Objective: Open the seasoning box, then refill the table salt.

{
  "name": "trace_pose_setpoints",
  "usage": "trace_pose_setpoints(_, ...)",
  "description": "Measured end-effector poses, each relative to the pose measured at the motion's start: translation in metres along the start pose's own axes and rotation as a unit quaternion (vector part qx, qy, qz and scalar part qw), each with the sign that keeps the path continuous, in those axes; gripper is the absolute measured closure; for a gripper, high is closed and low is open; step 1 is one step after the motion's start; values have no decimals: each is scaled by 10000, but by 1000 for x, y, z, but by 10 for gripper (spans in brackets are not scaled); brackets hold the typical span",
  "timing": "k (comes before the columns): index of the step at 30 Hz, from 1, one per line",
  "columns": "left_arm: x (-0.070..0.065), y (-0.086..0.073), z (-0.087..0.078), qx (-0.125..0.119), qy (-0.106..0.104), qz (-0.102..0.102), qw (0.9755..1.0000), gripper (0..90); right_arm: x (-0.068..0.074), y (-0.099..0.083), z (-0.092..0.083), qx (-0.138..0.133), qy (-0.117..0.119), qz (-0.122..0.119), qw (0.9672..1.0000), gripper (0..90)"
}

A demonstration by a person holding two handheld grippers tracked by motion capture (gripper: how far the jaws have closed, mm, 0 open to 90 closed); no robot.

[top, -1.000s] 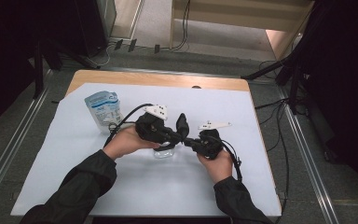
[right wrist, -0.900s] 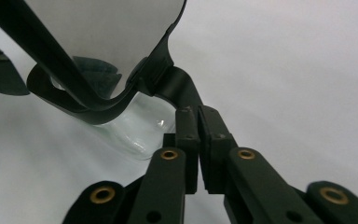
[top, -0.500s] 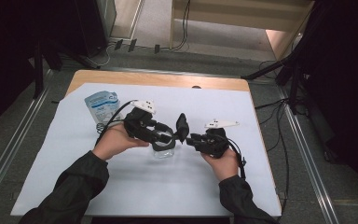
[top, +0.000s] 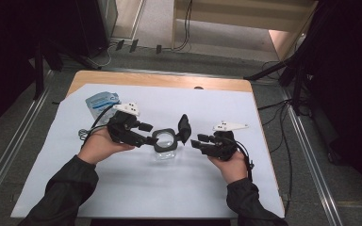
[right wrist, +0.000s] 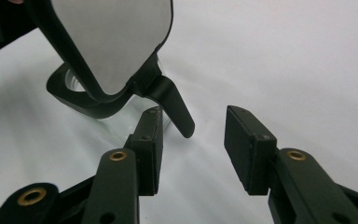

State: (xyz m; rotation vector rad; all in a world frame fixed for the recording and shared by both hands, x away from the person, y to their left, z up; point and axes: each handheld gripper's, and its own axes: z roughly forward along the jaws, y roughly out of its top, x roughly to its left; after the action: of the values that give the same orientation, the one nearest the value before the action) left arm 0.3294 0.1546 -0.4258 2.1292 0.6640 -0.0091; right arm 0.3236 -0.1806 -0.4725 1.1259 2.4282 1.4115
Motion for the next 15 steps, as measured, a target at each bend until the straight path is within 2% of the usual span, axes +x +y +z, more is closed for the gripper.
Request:
trace_pose_setpoints(3, 2, -5, -7, -87, 54, -66, 9999, 394, -1, 0, -2, -53, 33, -46, 10000, 579)
trace_pose_setpoints(6, 4, -9, -14, -88, 221, -72, 9997, 396, -4, -1, -4, -7, 25, -8, 10000, 575)
trace_pose_setpoints(15, 12, -26, -34, -126, 469, -246, 9985, 396, -11, -2, -8, -39, -38, 15, 10000, 546)
